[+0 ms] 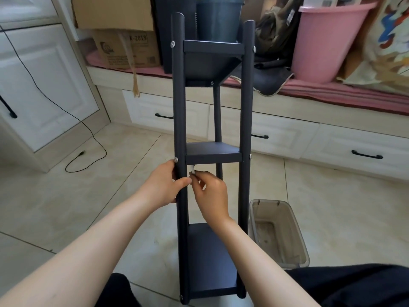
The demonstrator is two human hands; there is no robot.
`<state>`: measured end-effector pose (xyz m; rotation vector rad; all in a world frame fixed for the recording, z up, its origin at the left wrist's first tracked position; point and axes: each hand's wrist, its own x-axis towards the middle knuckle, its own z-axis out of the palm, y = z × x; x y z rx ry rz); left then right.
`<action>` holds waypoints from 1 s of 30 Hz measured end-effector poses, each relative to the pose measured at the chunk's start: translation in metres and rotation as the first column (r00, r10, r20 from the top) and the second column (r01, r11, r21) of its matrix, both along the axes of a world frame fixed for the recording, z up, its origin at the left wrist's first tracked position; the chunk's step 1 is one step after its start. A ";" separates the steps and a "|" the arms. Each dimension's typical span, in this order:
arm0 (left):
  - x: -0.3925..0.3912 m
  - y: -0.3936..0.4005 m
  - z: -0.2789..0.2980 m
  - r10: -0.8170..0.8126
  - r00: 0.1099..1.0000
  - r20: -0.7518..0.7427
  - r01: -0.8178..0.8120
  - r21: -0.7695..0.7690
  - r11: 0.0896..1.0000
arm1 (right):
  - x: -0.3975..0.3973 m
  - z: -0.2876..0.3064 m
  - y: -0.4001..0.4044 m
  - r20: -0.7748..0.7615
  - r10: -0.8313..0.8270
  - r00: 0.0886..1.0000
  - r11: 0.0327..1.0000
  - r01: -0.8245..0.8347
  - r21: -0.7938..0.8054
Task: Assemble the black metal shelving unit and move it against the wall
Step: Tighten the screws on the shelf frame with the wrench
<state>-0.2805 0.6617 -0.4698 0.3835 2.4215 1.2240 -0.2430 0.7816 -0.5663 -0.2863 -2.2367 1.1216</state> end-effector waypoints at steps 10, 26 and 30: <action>0.004 0.001 0.005 -0.004 1.000 -0.014 0.004 -0.014 1.000 | 0.018 0.017 0.003 0.151 -0.026 0.988 0.997 0.013 0.082; 0.004 -0.001 0.004 -0.023 0.999 -0.036 0.021 -0.047 0.999 | 0.017 0.034 0.005 0.096 -0.079 0.992 0.971 0.055 0.231; 0.003 0.000 0.002 -0.017 0.999 -0.027 0.016 -0.043 0.999 | 0.015 0.027 0.004 0.024 -0.083 0.996 0.971 0.076 0.225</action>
